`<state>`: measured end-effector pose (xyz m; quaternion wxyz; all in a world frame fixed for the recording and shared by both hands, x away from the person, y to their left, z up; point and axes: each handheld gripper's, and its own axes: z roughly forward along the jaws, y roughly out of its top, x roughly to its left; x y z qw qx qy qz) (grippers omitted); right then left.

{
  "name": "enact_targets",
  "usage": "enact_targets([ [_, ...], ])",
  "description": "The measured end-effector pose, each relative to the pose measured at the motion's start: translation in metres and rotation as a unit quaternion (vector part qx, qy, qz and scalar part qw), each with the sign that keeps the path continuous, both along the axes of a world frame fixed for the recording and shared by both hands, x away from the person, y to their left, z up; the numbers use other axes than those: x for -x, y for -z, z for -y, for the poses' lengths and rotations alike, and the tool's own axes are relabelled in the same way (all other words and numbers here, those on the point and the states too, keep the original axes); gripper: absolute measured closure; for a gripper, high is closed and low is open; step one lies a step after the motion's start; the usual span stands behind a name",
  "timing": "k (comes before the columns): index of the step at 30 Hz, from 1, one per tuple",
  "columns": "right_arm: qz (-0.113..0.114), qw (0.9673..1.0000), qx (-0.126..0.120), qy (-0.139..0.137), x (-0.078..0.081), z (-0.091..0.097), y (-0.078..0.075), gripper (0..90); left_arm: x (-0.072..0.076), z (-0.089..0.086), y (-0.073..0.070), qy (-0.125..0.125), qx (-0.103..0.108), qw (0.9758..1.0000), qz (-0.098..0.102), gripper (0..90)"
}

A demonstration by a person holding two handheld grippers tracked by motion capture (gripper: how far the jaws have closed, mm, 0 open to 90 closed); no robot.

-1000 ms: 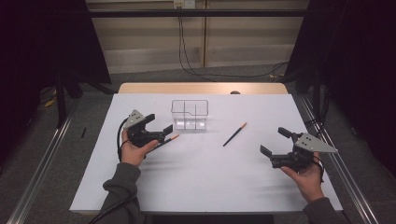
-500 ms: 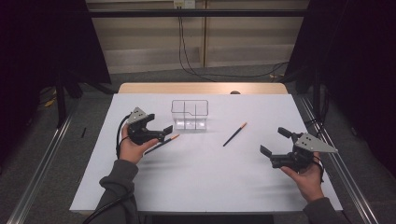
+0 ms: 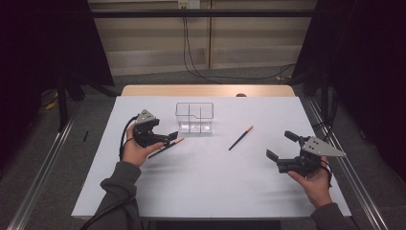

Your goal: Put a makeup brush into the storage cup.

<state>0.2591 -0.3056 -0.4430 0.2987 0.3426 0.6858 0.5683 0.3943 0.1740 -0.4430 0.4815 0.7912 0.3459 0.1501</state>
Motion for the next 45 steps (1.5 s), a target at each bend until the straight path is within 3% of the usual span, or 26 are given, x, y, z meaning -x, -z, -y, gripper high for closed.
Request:
enact_targets([
  [10, -0.001, 1.0000, 0.003, 0.000, 0.000, 0.000, 0.000, 1.5, -0.004, 0.005, 0.000, 0.015, -0.036, 0.9988, -0.028, 3.2],
  [17, 0.000, 1.0000, 0.005, -0.004, 0.000, 0.000, 0.000, 1.6, -0.006, 0.009, -0.002, 0.024, -0.071, 0.9964, -0.041, 3.6],
  [20, 0.000, 1.0000, 0.003, -0.004, 0.000, -0.001, 0.000, 1.6, -0.007, 0.010, -0.004, 0.030, -0.093, 0.9939, -0.051, 3.5],
  [23, 0.000, 1.0000, 0.004, -0.004, 0.000, 0.000, 0.000, 1.6, -0.008, 0.010, -0.004, 0.030, -0.090, 0.9940, -0.055, 3.6],
  [27, -0.001, 1.0000, 0.006, -0.003, 0.001, 0.000, 0.000, 1.6, -0.011, 0.009, -0.005, 0.035, -0.106, 0.9916, -0.066, 3.8],
  [28, 0.000, 1.0000, 0.005, -0.003, 0.001, -0.001, 0.000, 1.6, -0.011, 0.010, -0.004, 0.031, -0.101, 0.9922, -0.066, 3.8],
  [32, 0.000, 1.0000, 0.005, -0.004, 0.000, -0.001, 0.000, 1.6, -0.014, 0.010, -0.006, 0.036, -0.119, 0.9889, -0.082, 4.0],
  [42, 0.000, 1.0000, 0.005, -0.005, 0.000, -0.001, 0.000, 1.6, -0.020, 0.010, -0.008, 0.044, -0.142, 0.9834, -0.104, 4.4],
  [43, 0.000, 1.0000, 0.005, -0.004, 0.000, -0.001, 0.000, 1.6, -0.019, 0.011, -0.006, 0.036, -0.134, 0.9855, -0.098, 4.5],
  [45, -0.001, 1.0000, 0.005, -0.005, 0.000, -0.001, 0.000, 1.6, -0.020, 0.012, -0.007, 0.042, -0.141, 0.9836, -0.105, 4.6],
])
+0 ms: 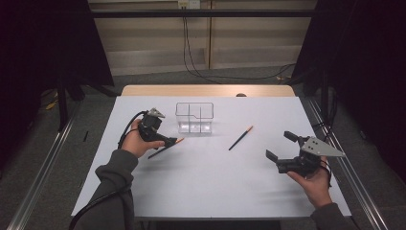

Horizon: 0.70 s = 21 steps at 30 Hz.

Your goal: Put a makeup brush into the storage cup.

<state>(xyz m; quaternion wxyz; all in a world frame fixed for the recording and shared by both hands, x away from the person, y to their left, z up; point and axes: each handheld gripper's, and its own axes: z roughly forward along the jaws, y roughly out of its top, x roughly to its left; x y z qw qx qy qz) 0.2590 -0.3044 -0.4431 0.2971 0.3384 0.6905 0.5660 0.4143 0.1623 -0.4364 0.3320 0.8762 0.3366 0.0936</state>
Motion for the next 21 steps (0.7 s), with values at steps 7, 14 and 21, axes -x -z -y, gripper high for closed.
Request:
enact_targets([
  [7, 0.000, 1.0000, 0.001, -0.003, -0.0002, -0.0003, 0.0001, 1.6, -0.0019, 0.0035, 0.0002, 0.003, -0.017, 0.9998, -0.010, 6.4],
  [14, 0.002, 1.0000, 0.002, -0.001, -0.0003, -0.0005, 0.0001, 1.6, -0.0046, 0.0062, 0.0020, 0.024, -0.043, 0.9985, -0.023, 7.7],
  [21, -0.001, 1.0000, 0.003, -0.001, -0.0003, 0.0001, 0.0005, 1.6, -0.0060, 0.0096, 0.0024, 0.030, -0.061, 0.9973, -0.027, 8.7],
])
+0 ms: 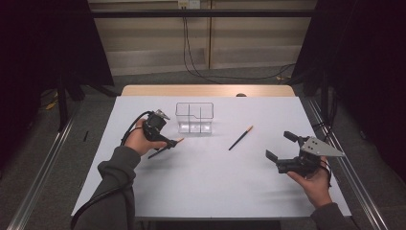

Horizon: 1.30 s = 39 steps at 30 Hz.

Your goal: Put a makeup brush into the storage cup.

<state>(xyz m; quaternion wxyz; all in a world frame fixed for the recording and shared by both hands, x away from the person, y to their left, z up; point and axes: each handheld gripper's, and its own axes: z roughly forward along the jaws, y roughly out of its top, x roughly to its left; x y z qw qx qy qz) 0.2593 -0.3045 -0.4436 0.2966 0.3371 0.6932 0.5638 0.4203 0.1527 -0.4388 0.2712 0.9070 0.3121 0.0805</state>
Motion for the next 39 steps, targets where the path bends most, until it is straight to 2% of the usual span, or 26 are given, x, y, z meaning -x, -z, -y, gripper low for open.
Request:
enact_targets([
  [5, 0.000, 1.0000, -0.001, 0.001, 0.000, -0.001, 0.000, 1.6, -0.002, 0.002, -0.001, 0.002, -0.012, 0.9999, -0.002, 10.3],
  [6, 0.000, 1.0000, 0.001, 0.000, 0.000, -0.001, 0.000, 1.6, -0.001, 0.003, 0.000, -0.011, -0.004, 0.9999, -0.004, 10.6],
  [7, -0.001, 1.0000, 0.002, 0.002, 0.000, -0.001, 0.000, 1.6, -0.002, 0.003, -0.001, -0.005, -0.013, 0.9999, -0.006, 10.8],
  [10, -0.002, 1.0000, 0.002, 0.002, 0.000, -0.001, 0.000, 1.6, -0.004, 0.002, -0.002, 0.000, -0.018, 0.9998, -0.005, 12.0],
  [13, -0.003, 1.0000, -0.001, -0.001, 0.000, -0.001, 0.001, 1.6, -0.004, 0.003, -0.002, 0.001, -0.024, 0.9996, -0.012, 13.1],
  [15, -0.002, 1.0000, -0.002, -0.003, 0.000, -0.001, 0.000, 1.5, -0.003, 0.005, -0.001, -0.010, -0.016, 0.9997, -0.012, 14.2],
  [16, -0.002, 1.0000, -0.001, -0.002, 0.000, -0.001, 0.000, 1.6, -0.004, 0.003, -0.002, 0.003, -0.029, 0.9995, -0.014, 15.1],
  [17, 0.000, 1.0000, 0.000, -0.001, 0.000, -0.001, 0.000, 1.6, -0.004, 0.005, 0.000, -0.006, -0.019, 0.9997, -0.015, 15.7],
  [19, -0.001, 1.0000, 0.000, -0.002, 0.000, -0.001, 0.000, 1.5, -0.004, 0.005, 0.000, -0.003, -0.019, 0.9997, -0.016, 16.9],
  [21, -0.002, 1.0000, -0.002, -0.002, 0.000, -0.001, 0.000, 1.6, -0.005, 0.005, -0.001, 0.007, -0.028, 0.9995, -0.014, 19.0],
  [24, 0.000, 1.0000, -0.003, -0.003, -0.001, -0.001, 0.000, 1.6, -0.005, 0.007, 0.000, 0.012, -0.026, 0.9994, -0.018, 22.4],
  [26, -0.001, 1.0000, -0.001, -0.005, -0.001, 0.000, 0.000, 1.5, -0.006, 0.008, -0.001, 0.022, -0.039, 0.9988, -0.021, 24.1],
  [28, -0.001, 1.0000, -0.001, -0.003, -0.001, 0.000, 0.000, 1.6, -0.005, 0.009, -0.001, 0.024, -0.040, 0.9986, -0.025, 26.1],
  [29, -0.001, 1.0000, -0.002, -0.001, -0.001, 0.000, 0.000, 1.6, -0.004, 0.010, 0.000, 0.017, -0.034, 0.9989, -0.026, 27.3],
  [30, -0.001, 1.0000, -0.002, 0.000, -0.001, 0.000, 0.000, 1.6, -0.005, 0.010, 0.000, 0.030, -0.047, 0.9981, -0.028, 28.3],
  [32, 0.000, 1.0000, -0.001, -0.001, -0.001, -0.001, 0.000, 1.6, -0.006, 0.010, 0.001, 0.039, -0.047, 0.9977, -0.028, 31.6],
  [35, -0.001, 1.0000, -0.004, -0.001, -0.001, -0.001, 0.000, 1.6, -0.005, 0.012, 0.002, 0.035, -0.042, 0.9979, -0.035, 36.0],
  [36, 0.000, 1.0000, -0.002, -0.001, -0.001, 0.000, 0.000, 1.6, -0.005, 0.012, 0.002, 0.037, -0.049, 0.9974, -0.037, 37.1],
  [39, 0.000, 1.0000, -0.002, -0.001, -0.001, 0.000, 0.000, 1.6, -0.006, 0.012, 0.004, 0.045, -0.049, 0.9970, -0.040, 40.2],
])
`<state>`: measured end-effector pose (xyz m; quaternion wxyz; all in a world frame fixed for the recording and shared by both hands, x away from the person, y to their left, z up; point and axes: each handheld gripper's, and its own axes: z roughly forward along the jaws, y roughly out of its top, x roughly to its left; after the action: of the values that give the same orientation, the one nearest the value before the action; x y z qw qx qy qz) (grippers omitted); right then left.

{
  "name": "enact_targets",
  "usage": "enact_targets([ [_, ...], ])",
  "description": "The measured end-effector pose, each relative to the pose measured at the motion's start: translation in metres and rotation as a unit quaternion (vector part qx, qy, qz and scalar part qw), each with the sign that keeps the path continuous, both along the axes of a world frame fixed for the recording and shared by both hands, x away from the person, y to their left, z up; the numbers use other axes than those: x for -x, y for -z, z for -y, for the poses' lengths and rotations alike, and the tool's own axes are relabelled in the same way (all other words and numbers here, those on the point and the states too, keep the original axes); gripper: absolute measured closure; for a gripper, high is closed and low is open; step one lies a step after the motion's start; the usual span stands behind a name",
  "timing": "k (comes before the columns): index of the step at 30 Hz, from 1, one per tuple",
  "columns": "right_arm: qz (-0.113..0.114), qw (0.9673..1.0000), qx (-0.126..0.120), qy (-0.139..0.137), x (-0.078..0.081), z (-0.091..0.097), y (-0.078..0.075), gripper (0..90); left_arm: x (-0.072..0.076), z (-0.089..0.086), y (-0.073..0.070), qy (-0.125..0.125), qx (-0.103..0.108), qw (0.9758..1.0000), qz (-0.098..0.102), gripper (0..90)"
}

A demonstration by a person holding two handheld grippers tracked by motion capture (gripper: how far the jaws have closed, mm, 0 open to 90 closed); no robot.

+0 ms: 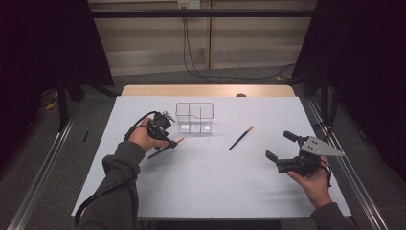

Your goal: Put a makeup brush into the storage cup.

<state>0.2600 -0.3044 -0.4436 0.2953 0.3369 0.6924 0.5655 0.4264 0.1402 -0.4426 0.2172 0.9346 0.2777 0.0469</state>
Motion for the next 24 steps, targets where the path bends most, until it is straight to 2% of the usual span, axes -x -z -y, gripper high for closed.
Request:
enact_targets([
  [1, 0.000, 1.0000, 0.000, 0.000, 0.000, 0.000, 0.000, 1.6, -0.001, 0.000, 0.000, 0.003, 0.001, 1.0000, -0.003, 41.3],
  [3, -0.001, 1.0000, 0.002, 0.002, 0.000, 0.000, 0.000, 1.5, 0.000, 0.001, 0.002, -0.009, -0.002, 1.0000, -0.003, 42.5],
  [5, -0.002, 1.0000, 0.001, 0.003, 0.000, 0.000, 0.000, 1.6, -0.001, 0.002, 0.003, -0.010, -0.002, 0.9999, -0.012, 45.3],
  [6, 0.000, 1.0000, 0.000, 0.001, 0.000, 0.000, 0.000, 1.6, -0.002, 0.001, 0.003, -0.004, -0.011, 0.9998, -0.016, 46.2],
  [7, -0.001, 1.0000, -0.002, 0.002, 0.000, 0.000, 0.000, 1.6, -0.002, 0.002, 0.003, -0.011, -0.010, 0.9998, -0.016, 47.5],
  [8, 0.000, 1.0000, -0.001, 0.002, 0.000, 0.000, 0.000, 1.6, -0.001, 0.004, 0.005, -0.024, -0.001, 0.9996, -0.018, 48.5],
  [9, 0.000, 1.0000, -0.001, 0.002, 0.000, 0.000, 0.000, 1.6, -0.002, 0.003, 0.005, -0.013, -0.009, 0.9997, -0.016, 49.4],
  [10, 0.001, 1.0000, -0.001, 0.002, 0.000, 0.000, 0.000, 1.6, -0.002, 0.004, 0.005, -0.016, -0.006, 0.9997, -0.017, 50.8],
  [11, 0.000, 1.0000, -0.001, 0.002, 0.000, 0.000, 0.000, 1.5, -0.003, 0.004, 0.004, -0.007, -0.016, 0.9996, -0.023, 52.3],
  [12, 0.001, 1.0000, -0.001, 0.002, 0.000, 0.000, 0.000, 1.6, -0.002, 0.005, 0.006, -0.014, -0.007, 0.9997, -0.021, 53.1],
  [14, 0.001, 1.0000, -0.001, 0.002, 0.000, 0.001, 0.000, 1.5, -0.003, 0.006, 0.006, -0.008, -0.016, 0.9995, -0.025, 55.0],
  [19, 0.001, 1.0000, -0.001, 0.002, 0.000, 0.001, 0.000, 1.6, -0.005, 0.009, 0.007, -0.015, -0.009, 0.9996, -0.022, 58.7],
  [22, 0.001, 1.0000, -0.001, 0.002, 0.000, 0.001, 0.000, 1.6, -0.006, 0.010, 0.007, -0.010, -0.024, 0.9992, -0.029, 60.7],
  [24, 0.001, 1.0000, -0.004, 0.004, 0.000, 0.001, 0.000, 1.6, -0.006, 0.011, 0.008, -0.011, -0.023, 0.9992, -0.031, 62.4],
])
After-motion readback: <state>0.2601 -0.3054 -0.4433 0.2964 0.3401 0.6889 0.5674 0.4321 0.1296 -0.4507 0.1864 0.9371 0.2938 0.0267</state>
